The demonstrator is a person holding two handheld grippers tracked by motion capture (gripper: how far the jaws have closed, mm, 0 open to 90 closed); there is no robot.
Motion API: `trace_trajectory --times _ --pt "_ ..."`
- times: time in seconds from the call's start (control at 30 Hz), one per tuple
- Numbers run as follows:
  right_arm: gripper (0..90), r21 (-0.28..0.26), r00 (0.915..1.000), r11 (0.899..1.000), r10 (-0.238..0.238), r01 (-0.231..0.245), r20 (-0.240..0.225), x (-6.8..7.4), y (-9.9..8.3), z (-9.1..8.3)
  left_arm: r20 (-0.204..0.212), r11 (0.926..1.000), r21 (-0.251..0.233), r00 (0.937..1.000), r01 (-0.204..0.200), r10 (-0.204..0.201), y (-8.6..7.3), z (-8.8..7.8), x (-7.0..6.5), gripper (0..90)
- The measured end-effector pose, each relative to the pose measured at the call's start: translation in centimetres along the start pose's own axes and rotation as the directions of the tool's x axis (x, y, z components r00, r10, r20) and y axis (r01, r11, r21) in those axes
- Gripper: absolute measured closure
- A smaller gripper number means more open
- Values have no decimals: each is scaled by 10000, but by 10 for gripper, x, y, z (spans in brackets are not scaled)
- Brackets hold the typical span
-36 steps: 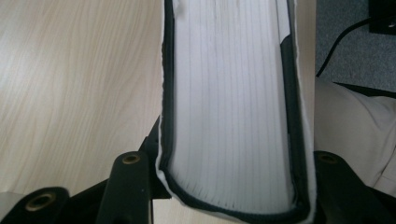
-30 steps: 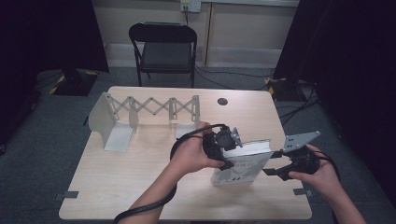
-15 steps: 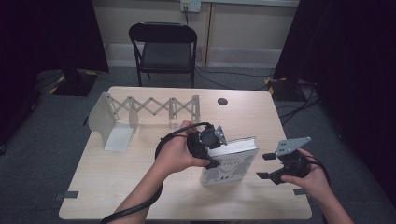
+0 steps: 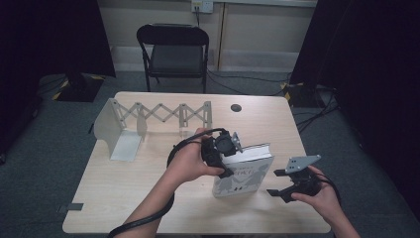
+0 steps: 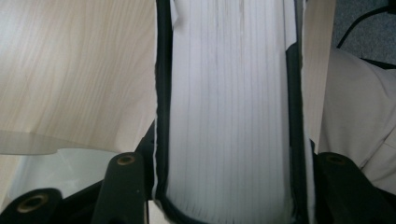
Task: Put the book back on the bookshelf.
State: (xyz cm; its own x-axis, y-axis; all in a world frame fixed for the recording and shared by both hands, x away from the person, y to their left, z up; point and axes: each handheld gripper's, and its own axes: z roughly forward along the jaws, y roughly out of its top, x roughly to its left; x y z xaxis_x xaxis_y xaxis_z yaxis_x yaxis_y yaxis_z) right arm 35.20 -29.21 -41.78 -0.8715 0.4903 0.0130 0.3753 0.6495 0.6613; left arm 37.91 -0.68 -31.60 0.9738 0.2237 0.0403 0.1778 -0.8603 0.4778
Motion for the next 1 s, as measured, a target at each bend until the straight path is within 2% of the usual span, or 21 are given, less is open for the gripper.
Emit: trace_trajectory --times 0.1,0.23,0.3,0.47,0.5,0.57,0.77,1.0 --pt "239 -42 10000 9999 97 -97 1 0 -4 3 92 9995 -312 9999 -107 110 6 5 1 452" --pt "238 -33 9998 9998 206 -207 -38 0 -11 8 127 9996 -250 9998 -122 126 15 14 0 382" --pt "236 -35 9997 9997 255 -255 -42 0 -14 10 87 9997 -81 9997 -240 240 23 20 1 404" --pt "233 -114 9992 9992 395 -396 -16 -1 -19 11 74 9997 120 9997 -214 213 27 25 1 434" --pt "233 -144 9990 9989 453 -453 15 -1 -22 12 123 9998 200 9999 -89 87 27 25 2 443" --pt "233 -165 9988 9987 488 -487 15 -1 -24 13 328 9995 279 9994 112 -121 27 24 1 486" --pt "225 -47 9983 9985 555 -554 162 -1 -29 19 24 9991 331 9996 277 -278 26 22 -7 513" --pt "203 -56 9956 9966 818 -816 446 -2 -34 27 0 9972 371 9979 650 -650 4 10 0 515"
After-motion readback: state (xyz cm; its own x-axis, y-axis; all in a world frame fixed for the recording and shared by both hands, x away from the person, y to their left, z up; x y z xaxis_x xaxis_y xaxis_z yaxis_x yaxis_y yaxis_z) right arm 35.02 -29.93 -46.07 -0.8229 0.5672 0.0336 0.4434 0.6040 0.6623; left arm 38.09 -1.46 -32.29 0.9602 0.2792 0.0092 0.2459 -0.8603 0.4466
